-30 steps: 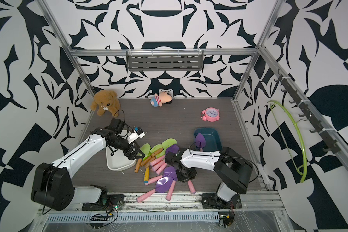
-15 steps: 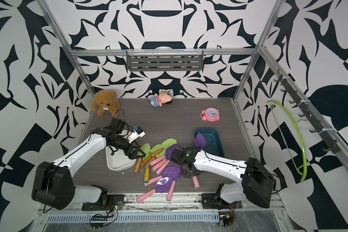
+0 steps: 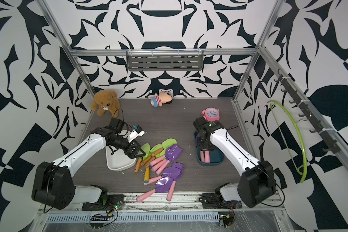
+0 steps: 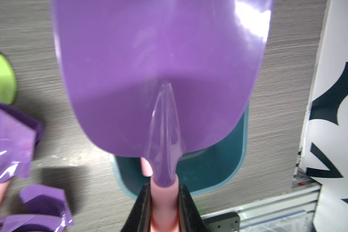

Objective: Sort the small shovels by color and place them into the storage box
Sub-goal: Place the shovel in the storage box.

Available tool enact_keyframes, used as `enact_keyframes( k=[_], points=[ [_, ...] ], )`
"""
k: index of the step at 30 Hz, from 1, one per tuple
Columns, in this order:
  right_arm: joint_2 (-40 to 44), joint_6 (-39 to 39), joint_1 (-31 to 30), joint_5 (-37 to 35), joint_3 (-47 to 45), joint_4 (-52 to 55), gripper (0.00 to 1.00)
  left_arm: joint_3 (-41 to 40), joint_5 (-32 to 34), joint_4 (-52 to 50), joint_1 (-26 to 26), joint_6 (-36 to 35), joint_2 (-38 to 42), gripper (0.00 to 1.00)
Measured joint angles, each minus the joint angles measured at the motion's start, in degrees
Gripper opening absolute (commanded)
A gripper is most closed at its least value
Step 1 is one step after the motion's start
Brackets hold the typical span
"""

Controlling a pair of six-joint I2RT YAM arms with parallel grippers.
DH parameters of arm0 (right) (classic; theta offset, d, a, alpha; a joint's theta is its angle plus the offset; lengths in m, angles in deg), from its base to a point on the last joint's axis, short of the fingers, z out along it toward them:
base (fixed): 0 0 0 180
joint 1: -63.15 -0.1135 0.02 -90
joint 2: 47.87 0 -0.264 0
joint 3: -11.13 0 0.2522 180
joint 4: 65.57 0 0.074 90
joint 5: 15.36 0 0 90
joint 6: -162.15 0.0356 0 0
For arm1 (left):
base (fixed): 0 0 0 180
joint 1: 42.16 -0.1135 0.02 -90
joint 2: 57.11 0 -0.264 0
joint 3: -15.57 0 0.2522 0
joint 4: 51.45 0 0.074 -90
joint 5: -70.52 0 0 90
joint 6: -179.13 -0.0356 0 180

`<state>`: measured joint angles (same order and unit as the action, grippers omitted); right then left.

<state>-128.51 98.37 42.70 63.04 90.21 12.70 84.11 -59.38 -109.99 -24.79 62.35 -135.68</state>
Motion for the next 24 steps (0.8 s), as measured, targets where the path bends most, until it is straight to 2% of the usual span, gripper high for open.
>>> enact_keyframes(
  k=[4,10,24],
  points=[
    [-6.2,-4.6,4.5,2.3,0.0,0.1,0.18,0.0,0.0,0.0,-0.2,0.0,0.0,0.99],
    [-12.6,-9.5,6.6,3.8,2.3,-0.1,0.18,0.0,0.0,0.0,-0.4,0.0,0.0,1.00],
    [-18.8,-14.7,11.8,4.4,3.0,-4.9,0.19,0.0,0.0,0.0,-1.0,0.2,-0.7,0.99]
  ],
)
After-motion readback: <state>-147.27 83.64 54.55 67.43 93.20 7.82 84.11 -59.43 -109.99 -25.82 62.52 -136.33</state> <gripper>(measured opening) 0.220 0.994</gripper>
